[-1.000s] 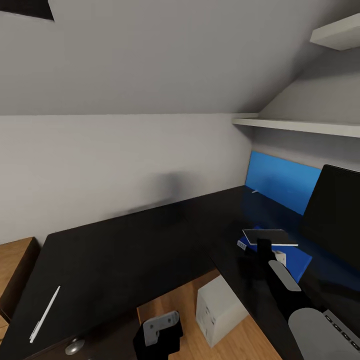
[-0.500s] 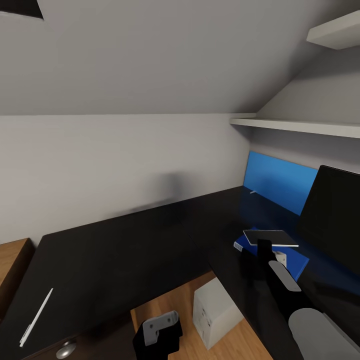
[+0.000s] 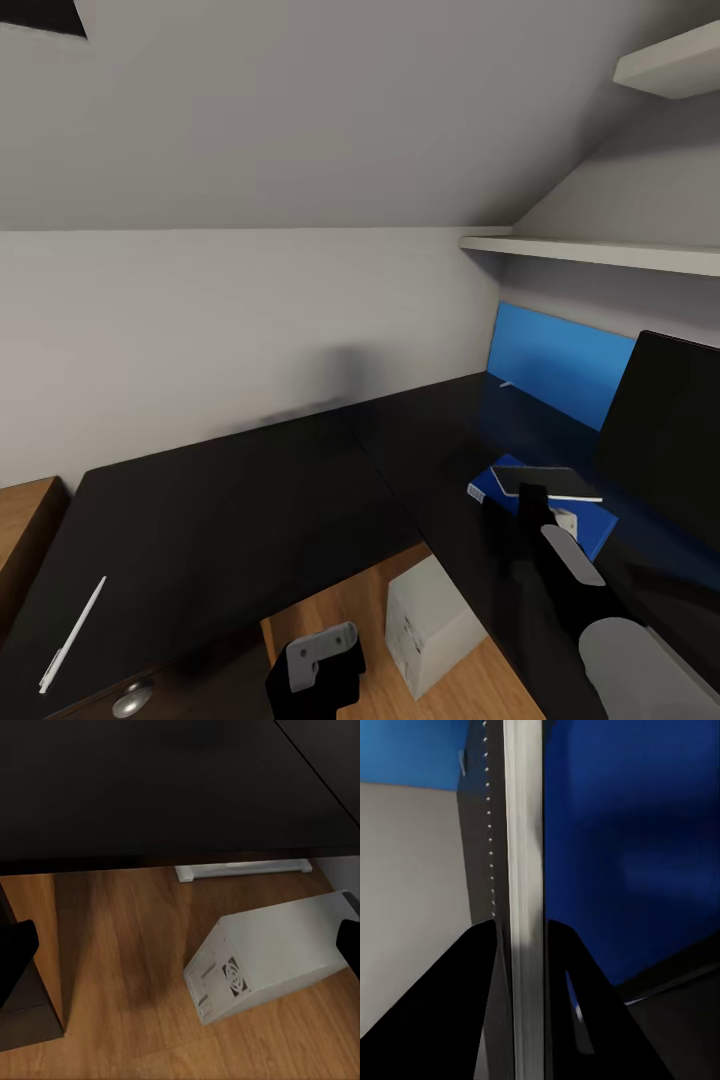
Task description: In the bedroom, organize the workspace by keeping the computer under the desk, ensuring the monitor is on the desk, placing the keyboard on the desk next to the monitor, placing the mouse on the desk next to the keyboard, moving the folder from the swivel chair onto the desk next to the mouse, stacking the notebook on top of the folder with the pen on top of the notebook, and positioning the swivel chair next to the desk.
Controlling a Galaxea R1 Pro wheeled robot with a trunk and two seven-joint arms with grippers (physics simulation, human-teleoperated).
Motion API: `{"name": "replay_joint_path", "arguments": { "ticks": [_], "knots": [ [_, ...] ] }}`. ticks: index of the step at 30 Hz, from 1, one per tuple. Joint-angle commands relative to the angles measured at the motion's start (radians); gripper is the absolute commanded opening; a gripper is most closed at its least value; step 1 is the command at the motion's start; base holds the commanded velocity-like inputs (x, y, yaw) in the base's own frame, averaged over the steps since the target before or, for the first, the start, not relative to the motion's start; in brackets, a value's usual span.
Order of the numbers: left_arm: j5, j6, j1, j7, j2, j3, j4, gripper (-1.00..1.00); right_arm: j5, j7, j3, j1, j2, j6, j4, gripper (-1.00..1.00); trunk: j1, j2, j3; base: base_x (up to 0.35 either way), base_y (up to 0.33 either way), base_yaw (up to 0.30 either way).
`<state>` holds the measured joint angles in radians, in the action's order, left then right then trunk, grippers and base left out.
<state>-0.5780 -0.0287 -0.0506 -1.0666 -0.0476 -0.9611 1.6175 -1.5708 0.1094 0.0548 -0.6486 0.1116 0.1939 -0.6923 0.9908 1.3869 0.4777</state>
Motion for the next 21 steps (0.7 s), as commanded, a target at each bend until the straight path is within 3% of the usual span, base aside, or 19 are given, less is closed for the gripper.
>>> {"name": "replay_joint_path", "arguments": {
  "ticks": [1, 10, 15, 21],
  "knots": [
    [-0.003, -0.003, -0.002, -0.006, 0.000, -0.002, 0.001, 1.00, -0.009, 0.004, 0.003, 0.000, 0.000, 0.004, -0.002, -1.00, 0.000, 0.001, 0.001, 0.000, 0.000, 0.000],
    [-0.003, -0.002, -0.002, -0.015, 0.003, -0.003, 0.002, 1.00, -0.009, 0.003, 0.009, 0.000, -0.001, 0.004, -0.001, -1.00, 0.000, 0.001, 0.001, 0.000, 0.000, 0.000],
    [-0.004, -0.001, -0.002, -0.074, 0.008, -0.007, 0.001, 1.00, -0.009, 0.003, 0.010, 0.000, -0.001, 0.004, -0.001, -1.00, 0.000, 0.001, 0.001, 0.000, 0.000, 0.000],
    [-0.005, -0.001, -0.002, -0.120, 0.023, -0.007, 0.001, 1.00, -0.009, 0.003, 0.010, 0.000, -0.001, 0.005, -0.001, -1.00, 0.023, 0.043, 0.020, 0.000, 0.000, 0.000]
  ]
}}
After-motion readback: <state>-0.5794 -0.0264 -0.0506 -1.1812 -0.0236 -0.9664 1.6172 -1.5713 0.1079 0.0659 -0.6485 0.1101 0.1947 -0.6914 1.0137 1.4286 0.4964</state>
